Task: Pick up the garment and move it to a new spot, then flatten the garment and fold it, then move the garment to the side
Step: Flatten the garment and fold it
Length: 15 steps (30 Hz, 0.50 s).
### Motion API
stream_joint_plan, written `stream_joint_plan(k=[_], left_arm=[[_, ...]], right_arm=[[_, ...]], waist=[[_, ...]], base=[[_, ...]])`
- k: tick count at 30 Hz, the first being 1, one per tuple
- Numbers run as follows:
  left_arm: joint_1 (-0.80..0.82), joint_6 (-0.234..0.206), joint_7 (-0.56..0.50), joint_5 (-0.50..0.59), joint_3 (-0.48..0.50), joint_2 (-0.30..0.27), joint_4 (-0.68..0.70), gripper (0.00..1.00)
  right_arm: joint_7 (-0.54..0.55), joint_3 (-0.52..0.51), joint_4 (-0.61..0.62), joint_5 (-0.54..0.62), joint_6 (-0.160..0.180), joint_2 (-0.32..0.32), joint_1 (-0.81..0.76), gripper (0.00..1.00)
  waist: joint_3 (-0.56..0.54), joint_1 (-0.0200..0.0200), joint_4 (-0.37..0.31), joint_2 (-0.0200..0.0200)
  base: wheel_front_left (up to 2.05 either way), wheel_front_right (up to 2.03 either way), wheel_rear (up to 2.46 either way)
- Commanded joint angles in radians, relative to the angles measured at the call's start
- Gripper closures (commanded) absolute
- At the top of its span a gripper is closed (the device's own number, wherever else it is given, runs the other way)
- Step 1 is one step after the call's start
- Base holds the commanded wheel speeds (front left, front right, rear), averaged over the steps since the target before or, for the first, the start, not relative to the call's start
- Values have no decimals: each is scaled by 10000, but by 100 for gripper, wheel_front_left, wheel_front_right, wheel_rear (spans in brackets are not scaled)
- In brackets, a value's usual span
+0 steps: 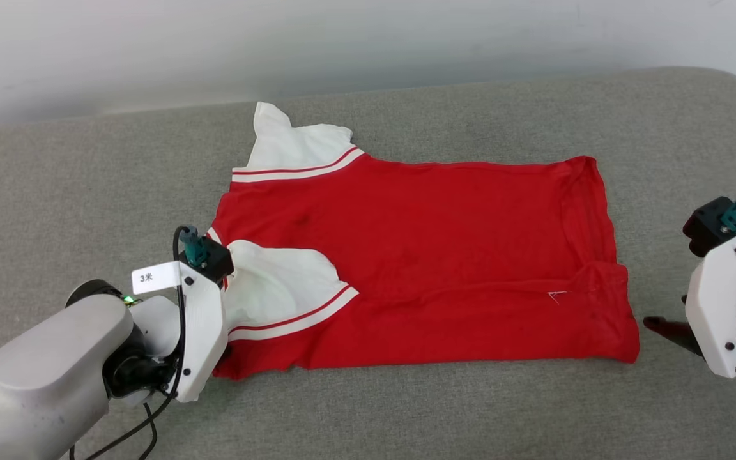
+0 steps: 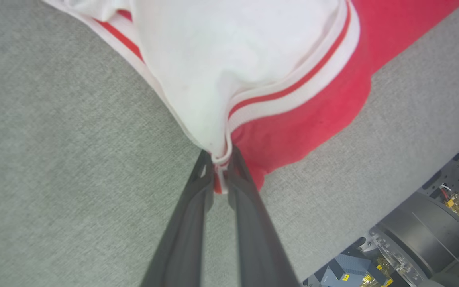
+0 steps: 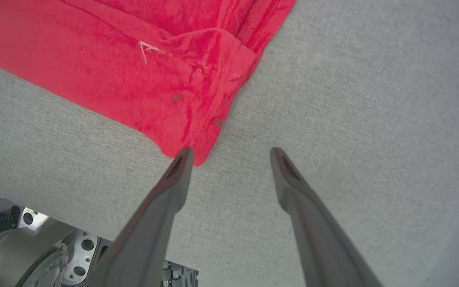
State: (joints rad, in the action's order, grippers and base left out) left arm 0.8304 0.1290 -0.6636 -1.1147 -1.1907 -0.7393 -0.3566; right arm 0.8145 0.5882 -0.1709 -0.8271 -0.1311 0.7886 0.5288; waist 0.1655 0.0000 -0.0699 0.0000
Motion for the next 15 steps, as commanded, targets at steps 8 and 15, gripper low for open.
stream_joint_plan(k=[8, 15], left_arm=[[579, 6, 278, 90, -202, -123, 273, 100], [844, 6, 442, 31, -319, -92, 274, 100]], right_arm=[[1796, 209, -1179, 35, 7, -1007, 652, 0], [1399, 426, -2577, 407, 5, -1988, 146, 0]], waist=[[579, 0, 257, 0], [985, 0, 448, 0]], base=[[0, 0, 0], [0, 0, 0]])
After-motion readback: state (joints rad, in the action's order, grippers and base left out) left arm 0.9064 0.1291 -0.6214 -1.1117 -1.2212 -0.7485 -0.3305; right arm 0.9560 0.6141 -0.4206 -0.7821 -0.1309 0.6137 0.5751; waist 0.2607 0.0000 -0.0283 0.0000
